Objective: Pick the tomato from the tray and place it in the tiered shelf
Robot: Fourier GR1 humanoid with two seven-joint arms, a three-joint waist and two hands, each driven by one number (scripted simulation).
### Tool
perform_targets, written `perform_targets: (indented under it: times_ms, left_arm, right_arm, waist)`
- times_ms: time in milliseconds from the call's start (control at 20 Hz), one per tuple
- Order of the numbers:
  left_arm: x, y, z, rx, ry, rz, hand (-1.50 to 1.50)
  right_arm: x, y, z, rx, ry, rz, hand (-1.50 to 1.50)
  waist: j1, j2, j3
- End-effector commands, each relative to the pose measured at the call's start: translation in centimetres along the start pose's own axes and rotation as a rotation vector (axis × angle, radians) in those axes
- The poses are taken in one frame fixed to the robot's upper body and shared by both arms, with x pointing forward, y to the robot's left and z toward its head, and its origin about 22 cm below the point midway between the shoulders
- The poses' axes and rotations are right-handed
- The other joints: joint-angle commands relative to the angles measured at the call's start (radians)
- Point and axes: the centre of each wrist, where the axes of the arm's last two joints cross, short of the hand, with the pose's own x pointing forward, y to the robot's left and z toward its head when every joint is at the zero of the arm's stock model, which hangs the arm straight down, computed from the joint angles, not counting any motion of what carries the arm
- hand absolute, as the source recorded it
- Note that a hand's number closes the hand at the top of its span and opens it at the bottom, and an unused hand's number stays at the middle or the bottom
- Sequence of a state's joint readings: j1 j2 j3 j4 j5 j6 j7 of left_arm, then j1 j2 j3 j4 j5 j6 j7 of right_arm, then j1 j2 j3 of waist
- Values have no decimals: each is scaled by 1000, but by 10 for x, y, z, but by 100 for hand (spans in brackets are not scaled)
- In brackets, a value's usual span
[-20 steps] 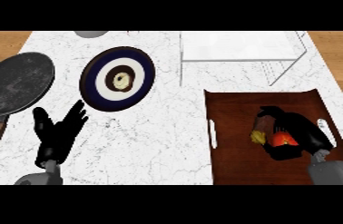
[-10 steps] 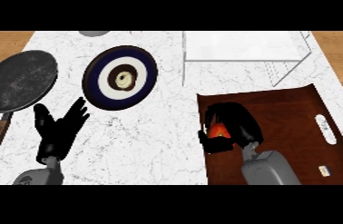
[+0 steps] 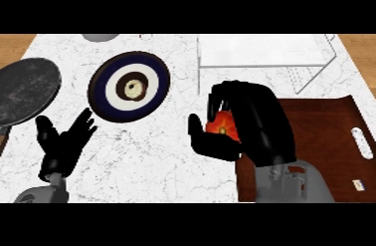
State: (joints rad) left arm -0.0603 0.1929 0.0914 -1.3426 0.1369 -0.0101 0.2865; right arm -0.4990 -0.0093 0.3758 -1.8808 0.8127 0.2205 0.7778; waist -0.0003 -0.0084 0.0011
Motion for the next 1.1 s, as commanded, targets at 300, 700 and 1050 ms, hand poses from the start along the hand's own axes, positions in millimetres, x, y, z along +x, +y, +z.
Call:
perform_targets:
  times_ms: [300, 700, 1050]
  left_arm:
    - [-8, -1, 5, 8, 27, -21, 0]
    - [2, -17, 7, -27, 6, -11, 0]
    - [-10, -17, 8, -18, 6, -4, 0]
  right_arm:
    - [54, -103, -2, -193, 52, 0, 150]
    - [60, -170, -63, -283, 95, -79, 150]
    - [47, -216, -108, -292, 116, -50, 150]
  waist:
    - [1, 6, -2]
    - [12, 8, -1]
    - [16, 11, -2]
